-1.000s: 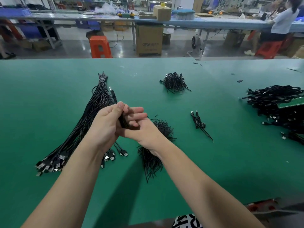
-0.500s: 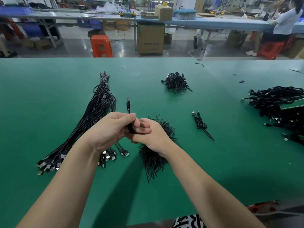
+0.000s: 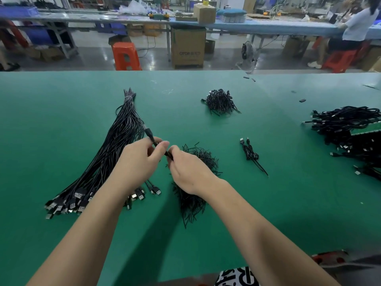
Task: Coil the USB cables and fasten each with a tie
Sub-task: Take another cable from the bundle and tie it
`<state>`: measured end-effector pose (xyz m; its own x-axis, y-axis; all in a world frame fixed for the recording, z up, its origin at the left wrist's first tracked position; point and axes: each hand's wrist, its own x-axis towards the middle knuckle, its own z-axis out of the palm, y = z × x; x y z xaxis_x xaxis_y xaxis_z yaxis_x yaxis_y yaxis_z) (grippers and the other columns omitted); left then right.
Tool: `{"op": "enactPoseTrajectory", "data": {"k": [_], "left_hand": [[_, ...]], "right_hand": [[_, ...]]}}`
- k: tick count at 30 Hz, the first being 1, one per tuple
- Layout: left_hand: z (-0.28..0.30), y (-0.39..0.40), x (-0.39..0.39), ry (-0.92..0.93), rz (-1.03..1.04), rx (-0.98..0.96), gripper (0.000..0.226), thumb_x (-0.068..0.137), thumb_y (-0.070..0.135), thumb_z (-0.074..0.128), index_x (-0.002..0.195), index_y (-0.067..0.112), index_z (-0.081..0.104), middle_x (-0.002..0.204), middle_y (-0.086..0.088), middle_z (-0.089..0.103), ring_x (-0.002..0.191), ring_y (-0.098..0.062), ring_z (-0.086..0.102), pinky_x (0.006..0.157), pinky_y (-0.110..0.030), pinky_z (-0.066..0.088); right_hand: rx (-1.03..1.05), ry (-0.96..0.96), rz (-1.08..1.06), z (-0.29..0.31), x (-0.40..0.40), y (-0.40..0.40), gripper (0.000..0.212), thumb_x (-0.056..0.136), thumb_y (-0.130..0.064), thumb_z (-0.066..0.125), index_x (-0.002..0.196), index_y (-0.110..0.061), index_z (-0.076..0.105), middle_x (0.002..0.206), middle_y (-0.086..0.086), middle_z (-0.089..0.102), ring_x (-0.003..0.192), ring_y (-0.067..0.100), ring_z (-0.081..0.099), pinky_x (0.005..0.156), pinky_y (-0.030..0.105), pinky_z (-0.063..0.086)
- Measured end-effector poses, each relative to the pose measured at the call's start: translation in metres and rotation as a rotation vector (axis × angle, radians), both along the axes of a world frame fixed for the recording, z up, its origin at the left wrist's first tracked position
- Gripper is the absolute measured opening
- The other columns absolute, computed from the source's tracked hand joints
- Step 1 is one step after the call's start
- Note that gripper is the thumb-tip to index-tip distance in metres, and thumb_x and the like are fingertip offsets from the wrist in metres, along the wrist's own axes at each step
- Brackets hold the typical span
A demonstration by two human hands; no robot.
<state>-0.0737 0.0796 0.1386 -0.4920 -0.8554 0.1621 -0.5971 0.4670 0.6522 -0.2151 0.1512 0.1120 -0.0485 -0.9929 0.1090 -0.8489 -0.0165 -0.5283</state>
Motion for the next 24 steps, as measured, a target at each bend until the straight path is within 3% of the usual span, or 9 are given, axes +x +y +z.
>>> {"op": "enactPoseTrajectory", "data": {"k": [3, 6, 9, 11, 14, 16, 19, 21, 24], "left_hand": [[0.004, -0.006, 0.002, 0.082, -0.055, -0.005, 0.022, 0.088, 0.052, 0.061, 0.079, 0.033, 0.069, 0.068, 0.005, 0.069, 0.065, -0.009, 0.06, 0.052, -0.015, 0.04], [0.008, -0.012, 0.001, 0.021, -0.081, -0.056, 0.024, 0.088, 0.048, 0.063, 0.075, 0.029, 0.069, 0.063, 0.005, 0.068, 0.059, -0.01, 0.06, 0.053, -0.021, 0.044], [0.012, -0.015, -0.003, -0.015, -0.087, -0.105, 0.023, 0.091, 0.039, 0.063, 0.075, 0.023, 0.069, 0.062, 0.005, 0.067, 0.058, -0.011, 0.061, 0.056, -0.029, 0.047], [0.013, -0.018, -0.005, -0.034, -0.092, -0.116, 0.02, 0.092, 0.035, 0.064, 0.078, 0.021, 0.069, 0.064, 0.004, 0.067, 0.063, -0.014, 0.062, 0.06, -0.03, 0.047], [0.014, -0.022, -0.006, -0.028, -0.098, -0.117, 0.019, 0.092, 0.034, 0.065, 0.077, 0.022, 0.068, 0.064, 0.002, 0.066, 0.061, -0.013, 0.059, 0.056, -0.027, 0.042], [0.014, -0.023, -0.008, -0.02, -0.108, -0.114, 0.021, 0.091, 0.034, 0.065, 0.074, 0.023, 0.067, 0.062, 0.004, 0.065, 0.058, -0.009, 0.056, 0.054, -0.025, 0.038], [0.012, -0.023, -0.014, -0.023, -0.108, -0.105, 0.024, 0.092, 0.036, 0.064, 0.071, 0.024, 0.066, 0.06, 0.008, 0.066, 0.058, -0.006, 0.059, 0.052, -0.02, 0.036], [0.009, -0.023, -0.017, -0.025, -0.096, -0.106, 0.025, 0.092, 0.036, 0.063, 0.071, 0.023, 0.065, 0.06, 0.007, 0.065, 0.055, -0.006, 0.056, 0.052, -0.021, 0.035], [0.001, -0.023, -0.023, 0.06, -0.093, -0.03, 0.024, 0.093, 0.037, 0.064, 0.074, 0.023, 0.067, 0.061, 0.002, 0.065, 0.052, -0.01, 0.052, 0.051, -0.026, 0.038]], "right_hand": [[0.007, 0.013, -0.012, 0.001, 0.0, -0.001, 0.023, 0.106, -0.024, 0.033, 0.123, -0.013, 0.042, 0.08, 0.0, 0.053, 0.072, 0.026, 0.056, 0.065, 0.041, 0.045], [0.041, -0.006, -0.006, 0.004, 0.0, -0.002, 0.026, 0.106, -0.025, 0.033, 0.127, -0.013, 0.043, 0.082, -0.001, 0.056, 0.074, 0.024, 0.058, 0.069, 0.045, 0.049], [0.09, -0.205, 0.025, 0.007, -0.003, -0.003, 0.022, 0.105, -0.029, 0.043, 0.122, -0.018, 0.05, 0.089, 0.005, 0.065, 0.065, 0.02, 0.061, 0.068, 0.04, 0.055], [0.115, -0.377, 0.059, 0.008, -0.007, -0.002, 0.023, 0.103, -0.033, 0.051, 0.124, -0.024, 0.054, 0.078, -0.01, 0.062, 0.05, 0.013, 0.057, 0.059, 0.03, 0.054], [0.116, -0.603, 0.062, 0.007, -0.009, -0.003, 0.017, 0.106, -0.026, 0.048, 0.118, -0.024, 0.059, 0.083, -0.008, 0.059, 0.051, 0.014, 0.05, 0.068, 0.044, 0.058], [0.082, -0.611, 0.032, 0.006, -0.009, -0.004, 0.018, 0.107, -0.023, 0.047, 0.115, -0.024, 0.063, 0.083, -0.004, 0.058, 0.053, 0.015, 0.051, 0.068, 0.043, 0.057], [0.057, -0.595, -0.025, 0.004, -0.009, -0.005, 0.022, 0.107, -0.023, 0.045, 0.094, -0.03, 0.062, 0.074, -0.007, 0.054, 0.047, 0.014, 0.054, 0.056, 0.026, 0.045], [0.061, -0.517, -0.061, 0.003, -0.01, -0.006, 0.027, 0.107, -0.023, 0.042, 0.087, -0.03, 0.058, 0.068, -0.007, 0.048, 0.042, 0.006, 0.047, 0.047, 0.022, 0.037], [0.052, -0.334, -0.094, 0.0, -0.01, -0.009, 0.028, 0.107, -0.027, 0.036, 0.095, -0.014, 0.057, 0.071, -0.002, 0.052, 0.058, 0.011, 0.048, 0.058, 0.031, 0.042]]}}
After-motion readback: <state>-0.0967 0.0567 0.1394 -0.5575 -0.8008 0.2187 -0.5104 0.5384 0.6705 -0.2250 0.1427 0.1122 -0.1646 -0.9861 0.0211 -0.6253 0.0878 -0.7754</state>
